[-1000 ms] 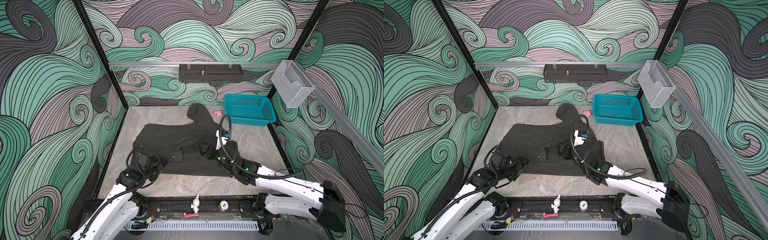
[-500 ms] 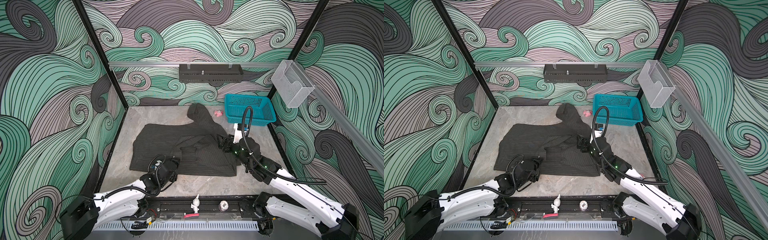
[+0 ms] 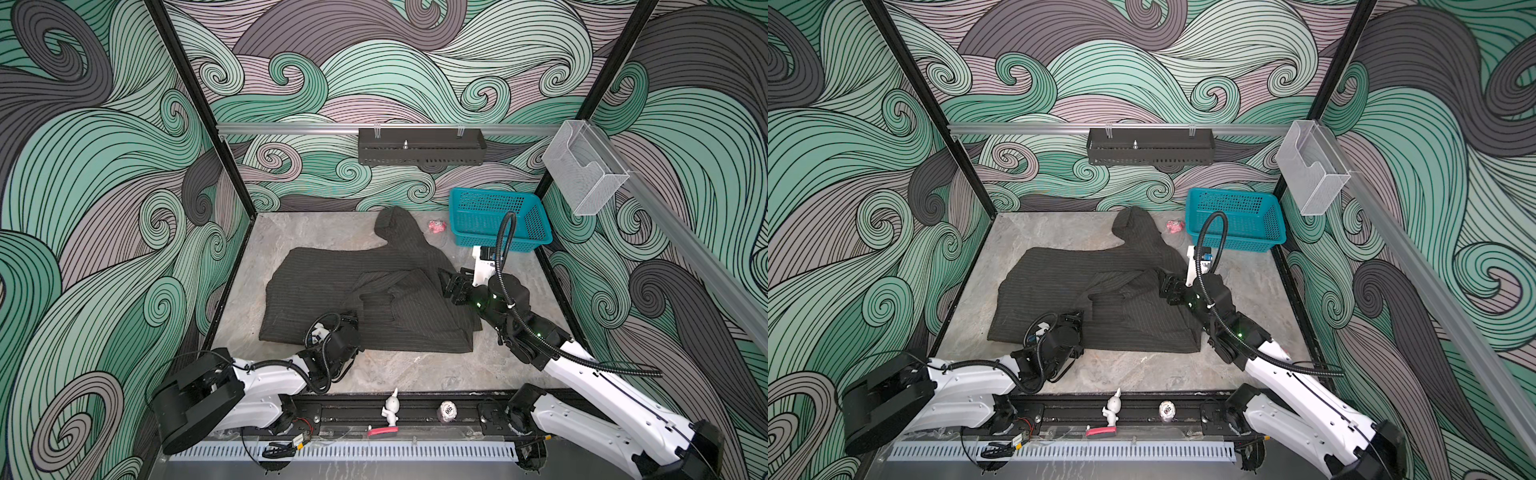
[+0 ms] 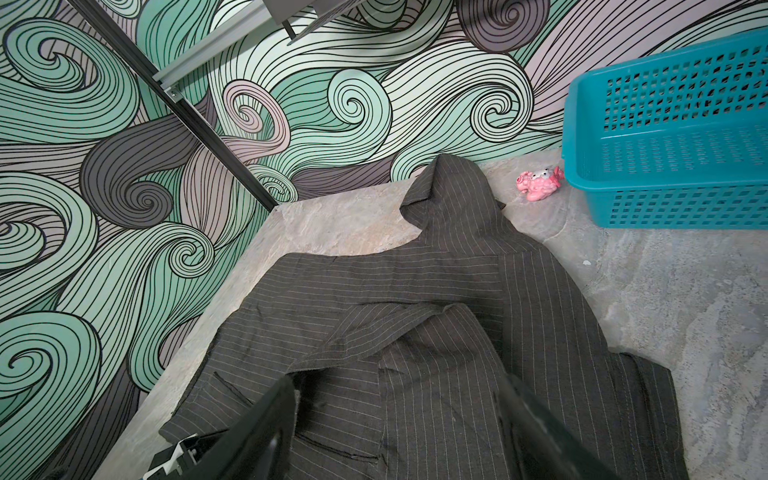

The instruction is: Fold and stack the long sleeve shirts

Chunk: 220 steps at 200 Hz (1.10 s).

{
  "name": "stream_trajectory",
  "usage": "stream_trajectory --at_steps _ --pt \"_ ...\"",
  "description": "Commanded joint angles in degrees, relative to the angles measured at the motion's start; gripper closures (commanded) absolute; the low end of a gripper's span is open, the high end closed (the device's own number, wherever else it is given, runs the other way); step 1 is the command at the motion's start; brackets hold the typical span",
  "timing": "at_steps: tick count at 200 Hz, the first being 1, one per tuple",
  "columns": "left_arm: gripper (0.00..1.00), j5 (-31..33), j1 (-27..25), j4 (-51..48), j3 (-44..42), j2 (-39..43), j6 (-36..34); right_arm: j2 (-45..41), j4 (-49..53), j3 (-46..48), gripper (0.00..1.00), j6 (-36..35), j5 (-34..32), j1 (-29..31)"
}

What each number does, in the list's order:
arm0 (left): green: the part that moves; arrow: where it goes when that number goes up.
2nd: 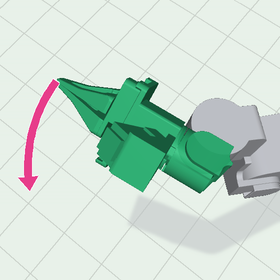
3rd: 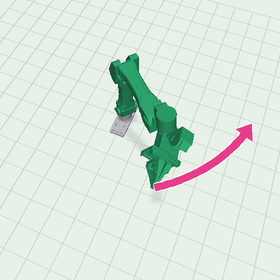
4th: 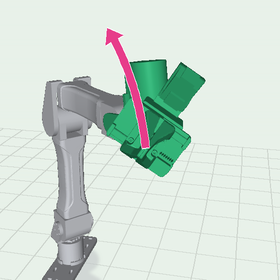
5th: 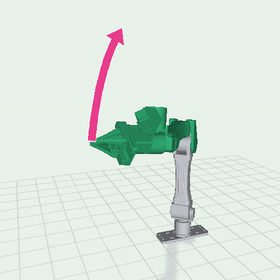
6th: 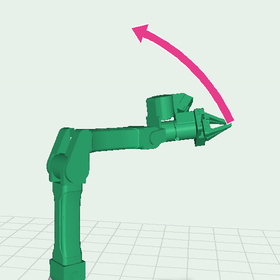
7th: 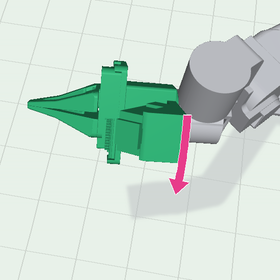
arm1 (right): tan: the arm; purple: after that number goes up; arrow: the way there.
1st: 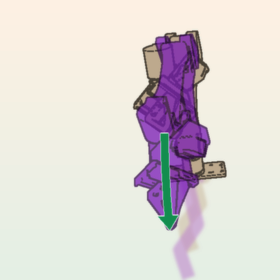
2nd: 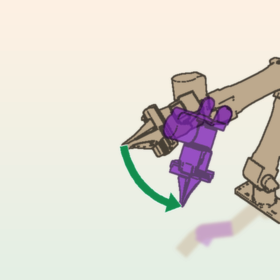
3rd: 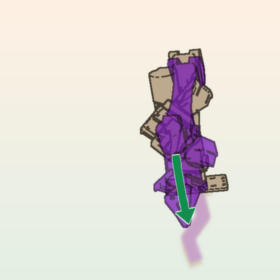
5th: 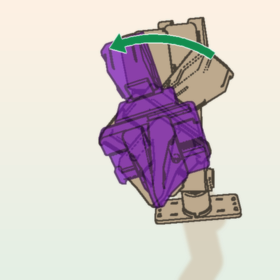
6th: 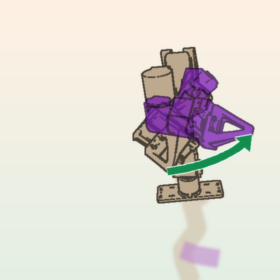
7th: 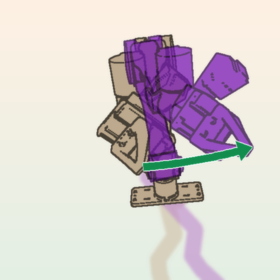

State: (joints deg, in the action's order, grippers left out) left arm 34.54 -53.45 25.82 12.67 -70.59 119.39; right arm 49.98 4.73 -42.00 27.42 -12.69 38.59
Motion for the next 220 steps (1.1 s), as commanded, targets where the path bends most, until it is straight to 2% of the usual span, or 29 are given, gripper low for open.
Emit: stream_trajectory --at_steps 1,30,74,102,120,145,162,184,202,220 --pt "0.2 3.89 -0.42 4.98 2.96 -2.05 11.43 -1.46 0.74 0.91 0.24 -0.79 1.17 -0.87" --pt "0.21 4.24 -0.41 7.37 3.94 -6.1 12.18 -2.08 0.87 1.46 0.24 -0.48 1.86 -1.88" --pt "0.34 4.02 0.09 19.49 4.37 -18.11 14.2 -1.89 0.52 1.7 0.24 -0.61 2.43 -2.62" --pt "0.51 4.21 1.63 24.1 3.17 -20.64 13.26 -2.42 0.88 1.96 0.25 -0.79 2.32 -2.97" --pt "0.71 3.61 3.01 24.22 2.38 -19.69 12.02 -2.6 0.77 2.27 0.25 -0.75 2.12 -3.03" --pt "1.0 1.81 5.67 21.21 1.34 -15.48 9.52 -2.27 0.54 2.45 0.25 -0.31 2.32 -3.12" --pt "1.0 -0.18 7.51 16.88 0.59 -11.36 6.93 -2.03 0.28 2.45 0.26 -0.39 2.25 -3.1" --pt "1.0 -4.38 11.41 9.84 -0.89 -0.21 0.9 -1.38 0.47 2.1 0.26 -1.58 2.04 -3.19" --pt "1.0 -10.65 16.43 -0.24 -0.79 11.41 -7.83 0.01 2.73 1.13 0.28 -1.32 0.65 -3.51" --pt "1.0 -17.1 20.83 -14.34 1.56 24.07 -17.73 2.91 5.99 -0.83 0.28 -0.46 2.84 -5.26"
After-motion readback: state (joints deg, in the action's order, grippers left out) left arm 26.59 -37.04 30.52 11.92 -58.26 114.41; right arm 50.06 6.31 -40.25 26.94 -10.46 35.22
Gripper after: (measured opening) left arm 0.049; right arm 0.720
